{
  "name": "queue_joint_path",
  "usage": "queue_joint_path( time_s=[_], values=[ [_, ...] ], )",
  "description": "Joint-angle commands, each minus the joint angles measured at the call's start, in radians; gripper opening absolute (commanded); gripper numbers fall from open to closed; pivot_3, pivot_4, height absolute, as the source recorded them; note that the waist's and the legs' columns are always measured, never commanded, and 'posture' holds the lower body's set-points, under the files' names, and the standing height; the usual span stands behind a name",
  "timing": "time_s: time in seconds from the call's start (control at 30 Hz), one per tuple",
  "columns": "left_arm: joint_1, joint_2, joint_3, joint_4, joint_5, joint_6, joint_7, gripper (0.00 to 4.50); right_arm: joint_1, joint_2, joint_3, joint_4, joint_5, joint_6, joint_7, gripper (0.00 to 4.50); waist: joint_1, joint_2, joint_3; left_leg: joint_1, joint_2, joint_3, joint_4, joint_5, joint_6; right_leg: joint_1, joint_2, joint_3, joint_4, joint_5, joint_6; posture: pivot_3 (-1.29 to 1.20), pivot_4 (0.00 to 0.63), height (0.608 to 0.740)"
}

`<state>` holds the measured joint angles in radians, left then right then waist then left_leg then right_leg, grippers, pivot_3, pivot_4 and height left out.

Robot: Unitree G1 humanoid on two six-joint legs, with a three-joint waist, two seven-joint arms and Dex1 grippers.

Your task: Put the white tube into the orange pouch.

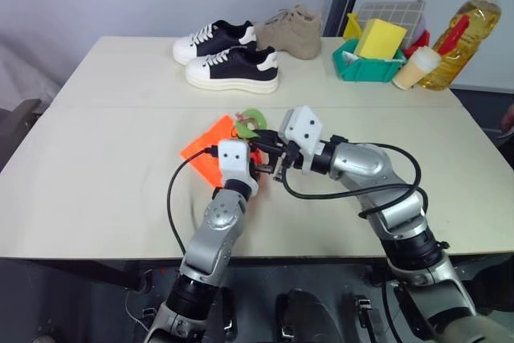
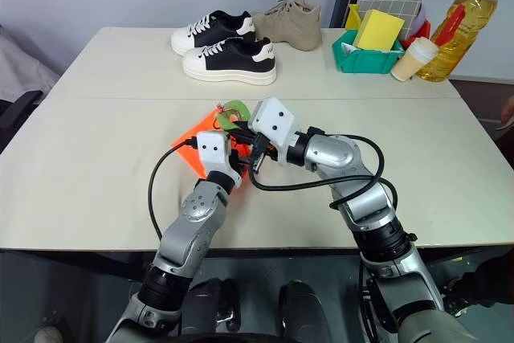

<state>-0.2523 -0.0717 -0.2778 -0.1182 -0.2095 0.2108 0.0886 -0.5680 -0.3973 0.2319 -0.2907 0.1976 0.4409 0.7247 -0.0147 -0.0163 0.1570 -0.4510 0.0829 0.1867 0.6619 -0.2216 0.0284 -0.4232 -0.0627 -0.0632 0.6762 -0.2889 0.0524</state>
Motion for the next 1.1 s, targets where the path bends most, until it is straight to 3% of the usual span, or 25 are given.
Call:
queue_joint_path(
  time_s=[0.03,0.07,0.2,0.7,0.93,1.1],
  values=[
    [0.007,-0.120,0.004,-0.013,-0.035,-0.025,0.004,4.50,-0.016,0.001,0.002,-0.022,-0.003,-0.022,0.006,0.02,0.000,0.000,0.000,0.000,0.000,0.000,0.000,0.000,0.000,0.000,0.000,0.000,0.000,0.000,0.000,0.00,0.150,0.740],
    [0.007,-0.117,0.002,-0.015,-0.039,-0.029,0.005,4.50,-0.015,0.001,0.003,-0.022,-0.004,-0.022,0.006,0.02,-0.001,0.000,0.000,0.000,0.000,0.000,0.000,0.000,0.000,0.000,0.000,0.000,0.000,0.000,0.000,0.00,0.150,0.740],
    [-0.003,-0.087,-0.014,-0.027,-0.037,-0.041,-0.014,3.27,-0.013,0.009,0.004,-0.019,-0.008,-0.027,0.004,0.00,0.000,0.000,0.000,0.000,0.000,0.000,0.000,0.000,0.000,0.000,0.000,0.000,0.000,0.000,0.000,0.00,0.150,0.740],
    [-0.028,0.075,-0.003,-0.044,0.007,0.021,-0.215,3.27,-0.025,-0.010,-0.039,0.122,-0.018,-0.152,0.029,0.00,-0.001,0.000,0.000,0.000,0.000,0.000,-0.001,0.000,0.000,0.000,0.000,0.000,-0.001,-0.001,-0.002,0.00,0.150,0.740],
    [-0.015,0.183,0.079,-0.051,-0.052,0.011,-0.378,3.27,-0.017,-0.068,-0.114,0.168,-0.056,-0.192,-0.016,0.00,-0.002,0.000,0.000,0.000,0.000,0.000,-0.001,0.000,0.000,0.000,0.000,0.000,-0.002,-0.002,-0.003,0.00,0.150,0.740],
    [-0.017,0.248,0.137,-0.067,-0.151,0.024,-0.531,3.27,0.032,-0.121,-0.163,0.088,-0.050,-0.152,-0.027,0.00,-0.001,0.000,0.000,0.000,0.000,0.000,-0.004,0.000,-0.001,0.000,0.000,0.000,-0.004,-0.002,-0.003,0.00,0.150,0.740]
  ],
)
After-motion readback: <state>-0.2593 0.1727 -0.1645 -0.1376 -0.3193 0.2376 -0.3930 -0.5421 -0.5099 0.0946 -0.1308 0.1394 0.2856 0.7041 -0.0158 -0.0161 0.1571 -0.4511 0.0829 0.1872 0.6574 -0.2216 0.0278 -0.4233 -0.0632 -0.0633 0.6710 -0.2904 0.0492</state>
